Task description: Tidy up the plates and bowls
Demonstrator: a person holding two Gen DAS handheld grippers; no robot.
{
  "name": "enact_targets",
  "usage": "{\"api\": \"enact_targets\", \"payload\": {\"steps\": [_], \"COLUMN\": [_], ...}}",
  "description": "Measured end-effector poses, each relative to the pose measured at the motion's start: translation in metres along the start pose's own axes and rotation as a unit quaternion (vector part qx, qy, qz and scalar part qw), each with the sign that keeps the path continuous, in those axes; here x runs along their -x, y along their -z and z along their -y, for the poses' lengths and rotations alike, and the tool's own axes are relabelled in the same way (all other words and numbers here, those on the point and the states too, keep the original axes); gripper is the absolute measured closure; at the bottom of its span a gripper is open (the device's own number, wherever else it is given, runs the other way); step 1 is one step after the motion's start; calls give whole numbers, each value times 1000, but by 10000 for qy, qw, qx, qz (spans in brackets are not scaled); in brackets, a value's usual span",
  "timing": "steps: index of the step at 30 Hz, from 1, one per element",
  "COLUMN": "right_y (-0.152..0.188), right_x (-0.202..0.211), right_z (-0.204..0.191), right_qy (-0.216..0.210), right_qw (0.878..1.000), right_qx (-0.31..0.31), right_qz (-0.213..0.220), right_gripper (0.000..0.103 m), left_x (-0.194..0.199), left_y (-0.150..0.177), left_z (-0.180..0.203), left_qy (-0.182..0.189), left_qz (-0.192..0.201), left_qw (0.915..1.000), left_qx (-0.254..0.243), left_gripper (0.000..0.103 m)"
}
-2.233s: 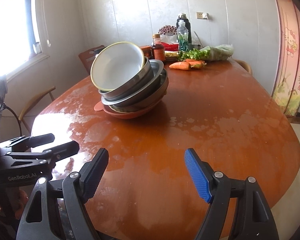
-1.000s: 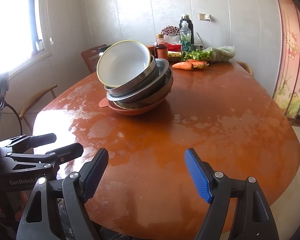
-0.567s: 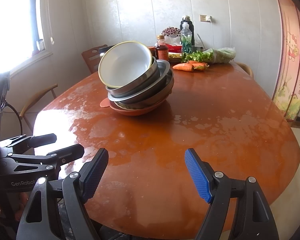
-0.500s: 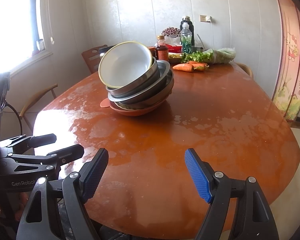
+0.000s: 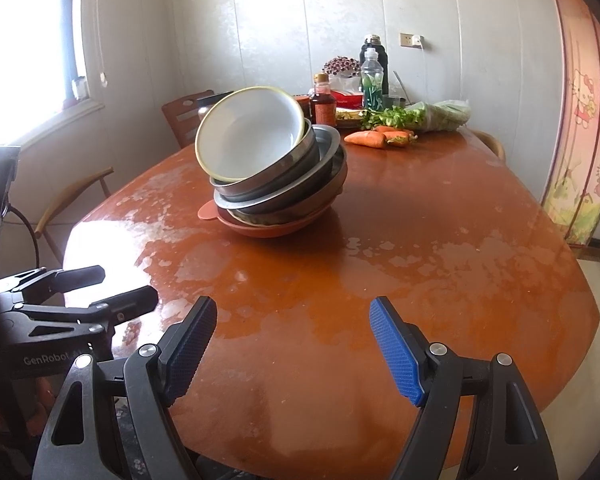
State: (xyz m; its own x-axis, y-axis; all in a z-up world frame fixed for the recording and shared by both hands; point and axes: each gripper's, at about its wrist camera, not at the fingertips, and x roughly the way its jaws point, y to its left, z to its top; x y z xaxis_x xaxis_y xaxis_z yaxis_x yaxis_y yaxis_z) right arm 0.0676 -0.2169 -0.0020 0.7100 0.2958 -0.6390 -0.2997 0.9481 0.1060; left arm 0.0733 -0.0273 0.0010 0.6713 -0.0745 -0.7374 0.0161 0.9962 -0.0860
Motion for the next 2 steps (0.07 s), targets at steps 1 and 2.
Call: {"api": "enact_targets", "payload": {"steps": [1, 2], "right_y": [-1, -2], "right_x": [-1, -2], "right_z": [1, 2], "right_qy": [8, 21], "right_qw": [10000, 10000], "right_qx": [-2, -7], "right_qz": [-7, -17], "right_gripper": [23, 23], "left_x": [1, 3], "left_y": [-2, -6], "left_z": [-3, -7], "left_qy": [-22, -60], "left_qz": [62, 137], "left_qw": [10000, 9999], "left_qx": [11, 18], "left_gripper": [18, 18]}}
